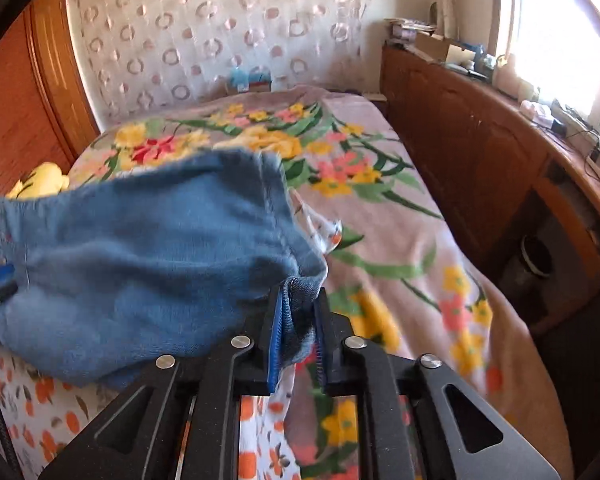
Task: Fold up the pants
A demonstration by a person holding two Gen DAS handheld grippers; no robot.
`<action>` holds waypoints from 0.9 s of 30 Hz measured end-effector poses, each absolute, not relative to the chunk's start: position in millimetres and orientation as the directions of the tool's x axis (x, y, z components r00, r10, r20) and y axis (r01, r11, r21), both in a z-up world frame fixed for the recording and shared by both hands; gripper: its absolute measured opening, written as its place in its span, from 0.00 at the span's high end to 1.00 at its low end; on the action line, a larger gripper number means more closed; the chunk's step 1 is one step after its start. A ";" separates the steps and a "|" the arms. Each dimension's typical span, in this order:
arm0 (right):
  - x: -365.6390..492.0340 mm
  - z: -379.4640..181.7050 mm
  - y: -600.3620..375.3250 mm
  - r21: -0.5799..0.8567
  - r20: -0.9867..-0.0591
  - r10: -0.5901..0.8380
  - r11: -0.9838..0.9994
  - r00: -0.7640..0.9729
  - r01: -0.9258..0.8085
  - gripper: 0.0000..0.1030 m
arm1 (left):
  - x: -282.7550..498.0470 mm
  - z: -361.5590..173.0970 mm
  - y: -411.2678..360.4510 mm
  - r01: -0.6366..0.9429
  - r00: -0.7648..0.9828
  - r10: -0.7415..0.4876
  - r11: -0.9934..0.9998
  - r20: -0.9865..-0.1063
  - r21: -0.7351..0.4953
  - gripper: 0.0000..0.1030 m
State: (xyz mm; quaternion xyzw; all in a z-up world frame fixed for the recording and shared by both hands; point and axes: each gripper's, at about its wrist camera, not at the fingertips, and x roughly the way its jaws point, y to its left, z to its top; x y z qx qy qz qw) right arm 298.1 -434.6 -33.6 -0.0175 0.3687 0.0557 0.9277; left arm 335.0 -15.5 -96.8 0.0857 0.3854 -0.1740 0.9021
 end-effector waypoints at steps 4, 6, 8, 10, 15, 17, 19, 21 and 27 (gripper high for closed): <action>275.1 -27.0 -438.2 0.029 -0.664 0.099 0.994 0.741 -0.107 0.67 | 321.4 -82.3 -20.5 0.388 0.654 -0.243 0.921 -0.717 0.043 0.47; 262.7 -21.6 -436.9 0.035 -0.651 0.112 0.992 0.751 -0.118 0.63 | 311.6 -72.7 -23.6 0.415 0.643 -0.286 0.910 -0.710 0.009 0.47; 252.6 -18.2 -425.5 0.036 -0.637 0.129 0.990 0.760 -0.138 0.58 | 300.0 -66.9 -30.4 0.443 0.637 -0.317 0.896 -0.703 -0.002 0.47; 237.2 -21.7 -416.3 0.048 -0.626 0.162 0.984 0.762 -0.170 0.55 | 288.4 -65.0 -41.5 0.470 0.630 -0.337 0.883 -0.699 -0.002 0.47; 216.8 -27.8 -404.6 0.051 -0.609 0.209 0.973 0.765 -0.225 0.51 | 270.1 -72.1 -69.3 0.531 0.595 -0.377 0.847 -0.710 -0.005 0.49; 214.2 -32.5 -403.6 0.045 -0.609 0.217 0.970 0.763 -0.241 0.51 | 263.7 -73.4 -79.1 0.554 0.580 -0.391 0.832 -0.715 -0.005 0.49; 210.8 -38.2 -401.9 0.044 -0.610 0.225 0.967 0.760 -0.251 0.51 | 256.6 -76.4 -88.7 0.575 0.565 -0.397 0.818 -0.723 0.000 0.49; 210.3 -45.6 -401.9 0.053 -0.617 0.239 0.963 0.750 -0.263 0.51 | 256.9 -81.2 -98.3 0.595 0.548 -0.388 0.804 -0.741 0.019 0.49; 209.9 -53.1 -411.8 0.071 -0.629 0.254 0.960 0.735 -0.271 0.51 | 267.2 -90.6 -111.0 0.597 0.572 -0.303 0.791 -0.762 0.133 0.62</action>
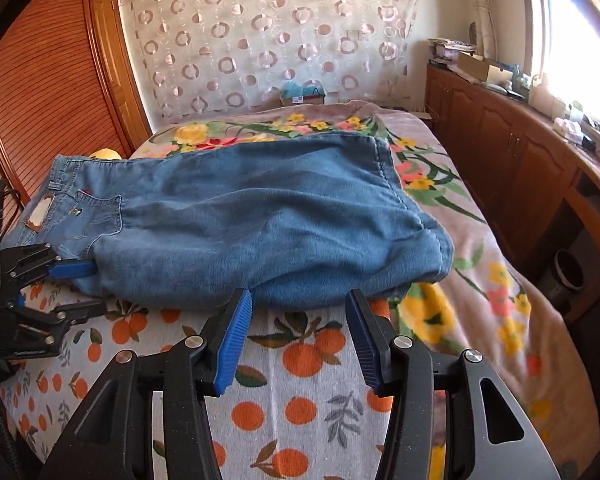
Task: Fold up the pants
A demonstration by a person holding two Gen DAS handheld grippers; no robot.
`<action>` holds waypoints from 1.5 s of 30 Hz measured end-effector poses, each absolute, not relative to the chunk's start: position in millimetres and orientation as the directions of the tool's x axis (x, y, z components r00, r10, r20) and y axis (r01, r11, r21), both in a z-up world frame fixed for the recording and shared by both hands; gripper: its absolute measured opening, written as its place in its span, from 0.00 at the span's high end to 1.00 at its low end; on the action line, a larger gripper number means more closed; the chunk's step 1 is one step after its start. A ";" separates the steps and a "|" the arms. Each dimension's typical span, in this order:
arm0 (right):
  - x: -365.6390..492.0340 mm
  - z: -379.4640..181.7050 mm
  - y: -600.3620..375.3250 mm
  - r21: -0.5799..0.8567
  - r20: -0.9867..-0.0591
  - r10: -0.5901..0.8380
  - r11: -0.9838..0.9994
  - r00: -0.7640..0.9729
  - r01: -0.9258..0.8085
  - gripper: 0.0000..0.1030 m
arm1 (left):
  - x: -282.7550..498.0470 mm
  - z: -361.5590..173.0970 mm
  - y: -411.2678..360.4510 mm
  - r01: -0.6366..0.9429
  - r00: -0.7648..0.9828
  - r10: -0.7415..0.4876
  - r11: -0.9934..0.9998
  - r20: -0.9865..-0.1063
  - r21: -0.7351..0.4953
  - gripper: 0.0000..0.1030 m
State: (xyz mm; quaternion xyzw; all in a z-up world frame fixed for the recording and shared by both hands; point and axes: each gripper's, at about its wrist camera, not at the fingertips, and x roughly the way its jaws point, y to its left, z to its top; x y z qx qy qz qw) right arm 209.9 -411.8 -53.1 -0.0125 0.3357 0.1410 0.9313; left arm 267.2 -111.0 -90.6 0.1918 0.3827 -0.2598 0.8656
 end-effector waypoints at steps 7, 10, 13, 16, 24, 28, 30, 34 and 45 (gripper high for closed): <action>210.4 -46.7 -401.6 0.085 -0.633 0.273 0.955 0.724 -0.286 0.51 | 281.8 -81.8 -103.8 0.608 0.571 -0.298 0.780 -0.765 0.149 0.93; 212.7 -45.5 -398.6 0.105 -0.632 0.296 0.948 0.717 -0.300 0.51 | 287.2 -68.6 -96.7 0.606 0.577 -0.331 0.787 -0.747 0.119 0.97; 215.6 -45.8 -390.1 0.109 -0.627 0.323 0.937 0.708 -0.331 0.51 | 299.4 -51.3 -89.3 0.585 0.591 -0.358 0.807 -0.723 0.079 0.97; 220.1 -47.7 -382.3 0.115 -0.627 0.350 0.925 0.696 -0.362 0.51 | 311.3 -44.4 -90.0 0.573 0.613 -0.341 0.813 -0.713 0.104 0.98; 243.1 -51.7 -348.9 0.127 -0.633 0.427 0.880 0.645 -0.458 0.51 | 359.7 -51.5 -80.2 0.535 0.600 -0.319 0.842 -0.734 0.071 0.98; 260.5 -51.5 -331.1 0.128 -0.636 0.464 0.851 0.617 -0.509 0.51 | 375.2 -61.9 -73.1 0.521 0.573 -0.324 0.853 -0.753 0.029 0.98; 268.8 -52.3 -323.1 0.127 -0.632 0.485 0.834 0.604 -0.537 0.54 | 375.5 -65.3 -72.2 0.523 0.570 -0.330 0.852 -0.752 0.022 0.97; 288.2 -56.0 -312.0 0.110 -0.630 0.508 0.807 0.588 -0.580 0.66 | 371.9 -65.8 -66.4 0.530 0.565 -0.353 0.848 -0.746 0.001 0.97; 324.5 -71.4 -293.2 0.069 -0.637 0.553 0.735 0.537 -0.675 0.79 | 356.5 -51.6 -21.6 0.434 0.622 -0.282 0.901 -0.731 0.021 0.90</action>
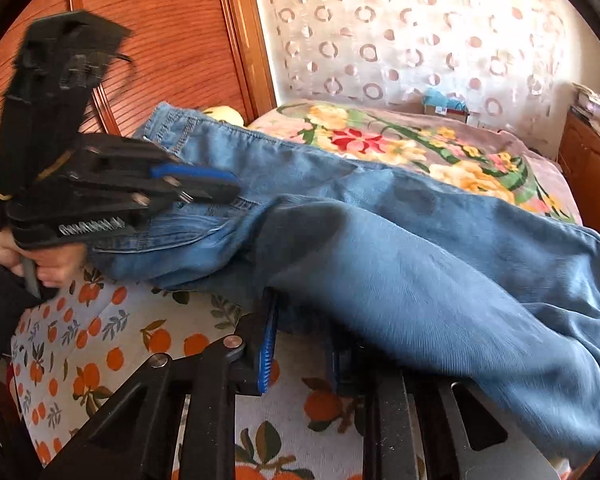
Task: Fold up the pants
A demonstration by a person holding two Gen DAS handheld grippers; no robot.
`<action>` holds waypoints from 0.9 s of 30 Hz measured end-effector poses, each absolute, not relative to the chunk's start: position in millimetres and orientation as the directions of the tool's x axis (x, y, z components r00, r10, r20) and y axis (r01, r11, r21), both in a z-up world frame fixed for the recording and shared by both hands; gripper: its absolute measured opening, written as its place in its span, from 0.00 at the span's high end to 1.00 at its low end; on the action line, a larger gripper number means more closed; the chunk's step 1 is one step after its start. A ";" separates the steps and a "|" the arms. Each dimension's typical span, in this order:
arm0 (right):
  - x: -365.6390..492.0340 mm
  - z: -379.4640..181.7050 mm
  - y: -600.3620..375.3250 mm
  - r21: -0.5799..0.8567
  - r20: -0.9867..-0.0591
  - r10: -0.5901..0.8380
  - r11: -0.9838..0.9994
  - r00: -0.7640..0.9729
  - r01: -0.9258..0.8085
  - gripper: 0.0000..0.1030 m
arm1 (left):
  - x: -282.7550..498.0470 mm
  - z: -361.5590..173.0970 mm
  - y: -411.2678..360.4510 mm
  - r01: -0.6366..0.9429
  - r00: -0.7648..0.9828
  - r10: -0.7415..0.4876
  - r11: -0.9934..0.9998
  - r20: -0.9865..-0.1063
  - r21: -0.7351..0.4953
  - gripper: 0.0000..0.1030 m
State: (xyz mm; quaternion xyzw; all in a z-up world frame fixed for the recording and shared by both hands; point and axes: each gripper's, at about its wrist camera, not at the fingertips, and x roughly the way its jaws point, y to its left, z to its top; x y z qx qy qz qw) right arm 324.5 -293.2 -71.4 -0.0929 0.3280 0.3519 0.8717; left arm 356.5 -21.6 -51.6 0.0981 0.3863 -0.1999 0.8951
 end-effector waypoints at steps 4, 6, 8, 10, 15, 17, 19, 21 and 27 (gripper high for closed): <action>330.0 -71.7 -289.8 0.084 -0.647 0.558 0.730 0.520 -0.678 0.90 | 339.0 -46.0 16.1 0.357 0.650 -0.245 0.934 -0.719 0.004 0.90; 328.1 -68.3 -290.7 0.100 -0.645 0.570 0.724 0.510 -0.683 0.92 | 328.5 -46.1 28.5 0.329 0.665 -0.220 0.944 -0.714 0.016 0.89; 321.4 -59.7 -290.9 0.119 -0.632 0.588 0.717 0.505 -0.687 0.94 | 317.3 -48.4 39.8 0.302 0.676 -0.194 0.953 -0.711 0.027 0.89; 307.9 -47.3 -300.3 0.145 -0.606 0.616 0.709 0.504 -0.690 0.94 | 309.7 -52.8 48.5 0.280 0.679 -0.175 0.959 -0.713 0.031 0.89; 271.7 -18.1 -317.8 0.156 -0.560 0.639 0.706 0.526 -0.691 0.96 | 286.1 -55.0 72.2 0.226 0.693 -0.157 0.974 -0.704 0.005 0.87; 257.9 -11.4 -320.9 0.157 -0.557 0.638 0.710 0.532 -0.687 0.96 | 274.3 -53.4 79.9 0.214 0.702 -0.166 0.977 -0.693 -0.017 0.76; 243.1 -6.3 -323.2 0.155 -0.558 0.635 0.712 0.534 -0.685 0.96 | 262.0 -51.1 85.9 0.209 0.713 -0.169 0.978 -0.680 -0.024 0.61; 232.5 -10.9 -327.7 0.170 -0.566 0.630 0.721 0.532 -0.672 0.96 | 253.6 -47.7 89.0 0.203 0.728 -0.164 0.979 -0.666 -0.019 0.50; 224.2 -51.2 -326.6 0.133 -0.640 0.538 0.781 0.549 -0.611 0.96 | 228.4 -52.1 107.2 0.151 0.751 -0.115 0.988 -0.650 0.000 0.50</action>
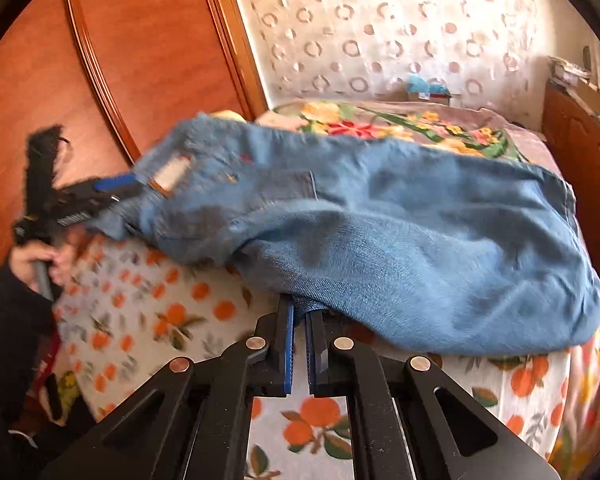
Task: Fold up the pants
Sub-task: 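Grasp the waistband by the leather patch with the left tool and straighten it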
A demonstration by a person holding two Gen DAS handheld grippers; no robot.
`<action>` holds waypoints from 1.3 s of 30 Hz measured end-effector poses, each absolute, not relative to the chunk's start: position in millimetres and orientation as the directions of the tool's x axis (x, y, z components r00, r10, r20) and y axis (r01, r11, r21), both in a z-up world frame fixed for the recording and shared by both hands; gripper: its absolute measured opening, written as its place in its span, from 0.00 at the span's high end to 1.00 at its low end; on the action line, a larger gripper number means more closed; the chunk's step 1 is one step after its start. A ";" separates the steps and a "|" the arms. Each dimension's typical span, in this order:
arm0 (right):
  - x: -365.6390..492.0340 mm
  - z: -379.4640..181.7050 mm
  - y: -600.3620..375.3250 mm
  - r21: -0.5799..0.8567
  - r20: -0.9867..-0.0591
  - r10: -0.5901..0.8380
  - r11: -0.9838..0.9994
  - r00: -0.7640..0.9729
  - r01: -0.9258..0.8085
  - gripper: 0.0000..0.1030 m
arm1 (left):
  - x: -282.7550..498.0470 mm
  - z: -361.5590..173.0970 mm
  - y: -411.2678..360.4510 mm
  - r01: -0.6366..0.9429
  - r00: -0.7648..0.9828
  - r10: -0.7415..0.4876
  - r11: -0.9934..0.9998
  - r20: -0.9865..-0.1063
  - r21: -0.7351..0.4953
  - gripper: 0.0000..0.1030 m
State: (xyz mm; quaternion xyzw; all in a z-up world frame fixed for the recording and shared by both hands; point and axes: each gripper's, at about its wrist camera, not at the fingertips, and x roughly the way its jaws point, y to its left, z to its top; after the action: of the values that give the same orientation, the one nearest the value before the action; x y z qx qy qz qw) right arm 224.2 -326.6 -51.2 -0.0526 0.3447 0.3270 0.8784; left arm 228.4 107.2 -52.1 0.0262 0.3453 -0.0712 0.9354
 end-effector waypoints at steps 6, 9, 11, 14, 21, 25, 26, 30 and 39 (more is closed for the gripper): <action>225.0 -58.6 -312.8 0.129 -0.637 0.532 0.787 0.558 -0.603 0.96 | 214.1 -78.4 132.6 0.077 0.723 -0.077 0.997 -0.686 -0.030 0.50; 230.6 -64.5 -315.1 0.134 -0.641 0.533 0.787 0.553 -0.602 0.96 | 214.5 -85.2 132.4 0.069 0.716 -0.071 0.997 -0.694 -0.031 0.50; 232.1 -65.9 -319.4 0.132 -0.638 0.530 0.790 0.558 -0.599 0.96 | 213.5 -85.2 125.4 0.095 0.723 -0.091 0.995 -0.685 -0.031 0.52; 232.5 -67.7 -319.7 0.131 -0.635 0.530 0.791 0.562 -0.598 0.96 | 217.8 -85.9 119.1 0.078 0.728 -0.042 0.997 -0.684 0.021 0.79; 234.4 -53.6 -328.2 0.139 -0.611 0.555 0.778 0.565 -0.613 0.96 | 211.2 -71.0 117.3 0.071 0.766 -0.016 0.996 -0.642 0.061 0.89; 224.5 -33.1 -339.7 0.143 -0.571 0.567 0.781 0.594 -0.608 0.96 | 195.1 -41.5 126.3 0.035 0.812 -0.010 0.999 -0.584 0.032 0.90; 220.0 -28.1 -343.0 0.141 -0.562 0.568 0.782 0.601 -0.607 0.96 | 190.9 -35.2 129.5 0.030 0.821 -0.015 0.999 -0.571 0.018 0.90; 196.8 -18.8 -357.2 0.171 -0.549 0.593 0.769 0.589 -0.616 0.97 | 165.0 -17.1 132.3 0.040 0.837 -0.025 0.999 -0.547 0.015 0.90; 122.3 -43.7 -380.8 0.175 -0.594 0.582 0.767 0.555 -0.617 0.97 | 97.5 -36.0 119.4 0.064 0.800 -0.052 0.998 -0.598 0.000 0.90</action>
State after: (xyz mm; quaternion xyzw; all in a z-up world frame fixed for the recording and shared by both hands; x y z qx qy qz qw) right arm 122.3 -380.8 -43.7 -0.0269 0.3266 0.3402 0.8814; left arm 97.5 119.4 -36.0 0.0101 0.3150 -0.0307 0.9485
